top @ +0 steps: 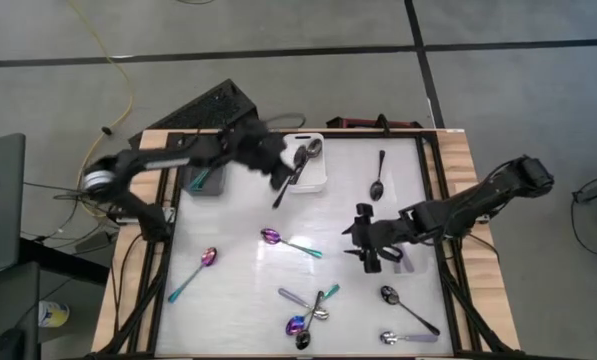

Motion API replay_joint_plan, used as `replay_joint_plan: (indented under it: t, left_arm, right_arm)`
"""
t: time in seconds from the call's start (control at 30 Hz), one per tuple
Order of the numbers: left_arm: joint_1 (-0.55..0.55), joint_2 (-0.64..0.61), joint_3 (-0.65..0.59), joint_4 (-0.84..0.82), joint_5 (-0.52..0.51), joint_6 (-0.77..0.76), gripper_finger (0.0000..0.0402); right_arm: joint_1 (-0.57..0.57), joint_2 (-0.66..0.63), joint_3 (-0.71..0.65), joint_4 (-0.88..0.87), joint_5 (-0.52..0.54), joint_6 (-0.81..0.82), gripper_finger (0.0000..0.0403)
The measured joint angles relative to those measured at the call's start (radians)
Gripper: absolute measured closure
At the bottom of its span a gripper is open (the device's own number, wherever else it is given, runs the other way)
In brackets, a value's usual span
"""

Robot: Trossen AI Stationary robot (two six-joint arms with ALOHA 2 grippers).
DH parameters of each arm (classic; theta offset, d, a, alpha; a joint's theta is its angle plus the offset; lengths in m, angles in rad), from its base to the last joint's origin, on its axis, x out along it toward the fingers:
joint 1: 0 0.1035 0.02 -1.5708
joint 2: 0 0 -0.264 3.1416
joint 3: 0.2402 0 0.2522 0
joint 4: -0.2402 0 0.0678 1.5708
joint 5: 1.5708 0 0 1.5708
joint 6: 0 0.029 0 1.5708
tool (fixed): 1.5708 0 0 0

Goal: Sort silverware by color (type)
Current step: Put the black spoon into the white bin, then put the violet spoon into the transparent bin

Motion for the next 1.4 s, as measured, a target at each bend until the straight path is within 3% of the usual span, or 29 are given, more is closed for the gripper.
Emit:
replay_joint_plan:
  t: [0.1, 0.3, 0.57, 0.77, 0.97, 1.17, 1.4]
  left_arm:
    - [0.083, 0.137, 0.125, -0.019, 0.087, 0.038, 0.0401]
    - [0.150, 0.397, 0.407, -0.255, 0.097, 0.169, 0.0401]
    - [0.157, 0.555, 0.633, -0.337, 0.056, 0.221, 0.0401]
    - [0.162, 0.562, 0.657, -0.391, -0.064, 0.216, 0.0401]
    - [0.156, 0.562, 0.657, -0.443, -0.072, 0.229, 0.0402]
    - [0.140, 0.562, 0.657, -0.441, -0.161, 0.213, 0.0400]
    - [0.141, 0.562, 0.657, -0.439, -0.167, 0.211, 0.0359]
  right_arm:
    - [-0.015, -0.005, -0.001, 0.007, 0.000, 0.011, 0.0143]
    - [-0.025, -0.009, -0.001, -0.007, 0.000, 0.025, 0.0143]
    - [-0.028, -0.012, -0.001, -0.031, 0.000, 0.030, 0.0143]
    - [-0.039, -0.012, -0.001, -0.042, 0.000, 0.025, 0.0143]
    - [-0.039, -0.012, -0.001, -0.049, 0.000, -0.021, 0.0143]
    - [-0.063, -0.012, -0.001, -0.050, 0.000, -0.024, 0.0143]
    - [-0.092, -0.012, -0.001, -0.051, -0.001, -0.024, 0.0143]
